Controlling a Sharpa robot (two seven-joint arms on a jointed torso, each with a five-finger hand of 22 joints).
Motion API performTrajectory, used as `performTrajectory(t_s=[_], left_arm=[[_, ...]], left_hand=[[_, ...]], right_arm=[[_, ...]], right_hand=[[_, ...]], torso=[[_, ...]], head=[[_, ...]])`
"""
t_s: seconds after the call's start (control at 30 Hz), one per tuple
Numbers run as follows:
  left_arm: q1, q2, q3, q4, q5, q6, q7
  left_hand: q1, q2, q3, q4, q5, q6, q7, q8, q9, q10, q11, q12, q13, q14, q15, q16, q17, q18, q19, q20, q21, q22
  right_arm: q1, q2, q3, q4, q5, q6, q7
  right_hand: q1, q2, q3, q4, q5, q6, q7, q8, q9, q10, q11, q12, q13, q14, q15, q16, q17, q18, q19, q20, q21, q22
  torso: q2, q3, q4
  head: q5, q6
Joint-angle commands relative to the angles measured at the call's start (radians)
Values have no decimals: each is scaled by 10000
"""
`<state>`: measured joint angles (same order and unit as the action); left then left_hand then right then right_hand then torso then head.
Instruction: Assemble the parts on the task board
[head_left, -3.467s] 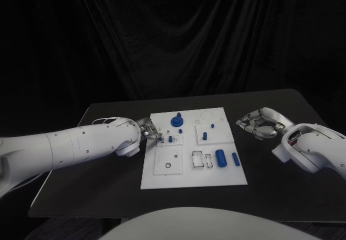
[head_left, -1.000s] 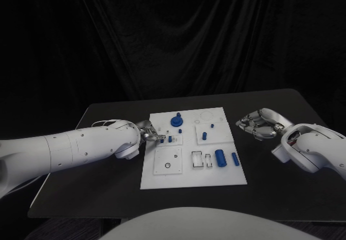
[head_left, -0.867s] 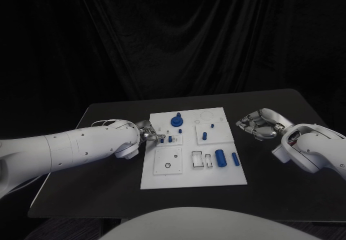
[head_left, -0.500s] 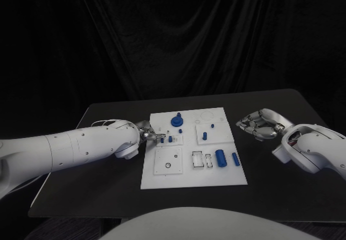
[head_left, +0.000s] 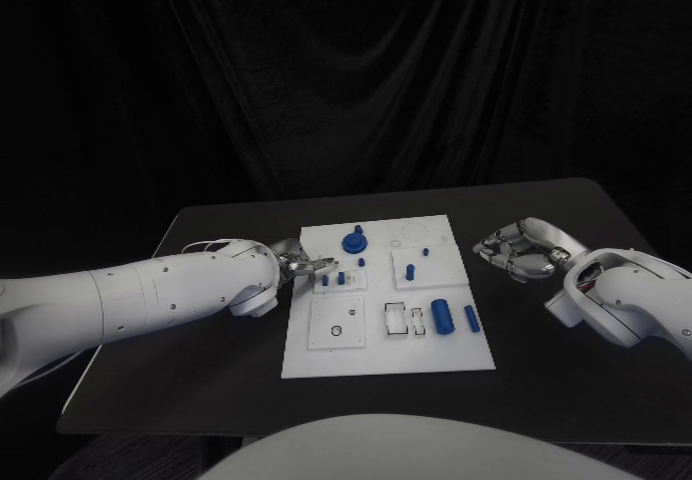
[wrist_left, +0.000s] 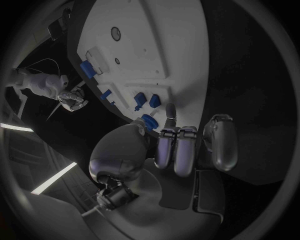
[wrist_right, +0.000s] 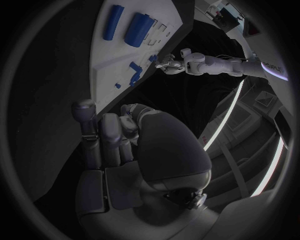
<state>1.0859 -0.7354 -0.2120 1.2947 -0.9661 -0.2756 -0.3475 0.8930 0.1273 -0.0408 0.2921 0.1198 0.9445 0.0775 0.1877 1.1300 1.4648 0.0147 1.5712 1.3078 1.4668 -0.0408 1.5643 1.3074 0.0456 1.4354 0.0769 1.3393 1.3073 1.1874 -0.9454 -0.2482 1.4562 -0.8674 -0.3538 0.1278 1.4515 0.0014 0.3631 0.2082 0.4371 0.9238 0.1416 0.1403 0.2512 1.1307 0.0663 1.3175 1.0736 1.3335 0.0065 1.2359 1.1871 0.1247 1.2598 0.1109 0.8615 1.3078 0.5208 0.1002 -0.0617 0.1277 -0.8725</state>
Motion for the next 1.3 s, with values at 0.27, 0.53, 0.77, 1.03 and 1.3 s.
performTrajectory(t_s=[0.27,0.53,0.77,1.03,1.3], left_arm=[[-14,-245,9,280,60,-2881,4020],[112,-460,12,381,37,-3016,6215],[210,-43,12,-274,-1525,-1851,6545],[121,852,12,-1624,-4348,-700,6597],[2,1597,13,-2580,-5310,-938,6764]], left_hand=[[3459,-407,-21,-96,1705,-584,141,83,-157,-1892,144,-2577,966,-212,208,-836,1083,567,-1508,126,-2214,1233],[5939,-880,822,-57,1705,-958,717,-795,-1639,-8144,1028,-9019,-3644,-5213,1067,-4018,-3438,1135,-5188,743,-6673,248],[7544,-1328,2216,-412,1028,-1442,542,-1256,-3610,-8576,822,-11406,-6855,-3823,591,-3850,-3712,1158,-3748,537,-5742,453],[7169,-1865,3149,-686,58,-1234,-183,-1242,-6134,-8535,211,-12298,-9285,-3173,139,-4291,-4300,1115,-3112,123,-6011,398],[6727,-1852,2750,-804,-22,-1493,-703,-1247,-6987,-8326,480,-12065,-9916,-1973,263,-3098,-3085,892,-1862,111,-4873,752]], right_arm=[[-26,-35,8,12,-3,-125,39],[-26,-8,8,-62,-3,-159,89],[-55,65,8,-87,-3,-163,124],[-77,90,8,-62,-3,-200,159],[-79,52,8,-24,-3,-198,153]], right_hand=[[41,-16,-19,-52,45,38,44,71,18,-56,21,-46,-10,-38,-24,37,6,96,-55,-5,-37,849],[29,-23,-24,-52,44,57,41,82,23,-41,19,-36,5,-34,-24,43,11,89,-39,-4,-2,857],[13,-35,-33,-49,43,75,38,94,29,-43,18,-36,2,-34,-24,44,11,87,-34,-4,7,860],[3,-48,-40,-49,43,80,36,97,31,-43,17,-35,2,-32,-25,46,12,89,-38,-4,-4,857],[3,-48,-40,-49,43,80,36,97,31,-43,17,-35,2,-32,-25,46,12,89,-38,-4,-4,857]], torso=[[-4,1,-1],[-5,-1,6],[-19,-2,1],[3,-2,-2],[28,-8,-17]], head=[[-12,-2],[20,-2],[20,-2],[-7,-2],[-13,-2]])
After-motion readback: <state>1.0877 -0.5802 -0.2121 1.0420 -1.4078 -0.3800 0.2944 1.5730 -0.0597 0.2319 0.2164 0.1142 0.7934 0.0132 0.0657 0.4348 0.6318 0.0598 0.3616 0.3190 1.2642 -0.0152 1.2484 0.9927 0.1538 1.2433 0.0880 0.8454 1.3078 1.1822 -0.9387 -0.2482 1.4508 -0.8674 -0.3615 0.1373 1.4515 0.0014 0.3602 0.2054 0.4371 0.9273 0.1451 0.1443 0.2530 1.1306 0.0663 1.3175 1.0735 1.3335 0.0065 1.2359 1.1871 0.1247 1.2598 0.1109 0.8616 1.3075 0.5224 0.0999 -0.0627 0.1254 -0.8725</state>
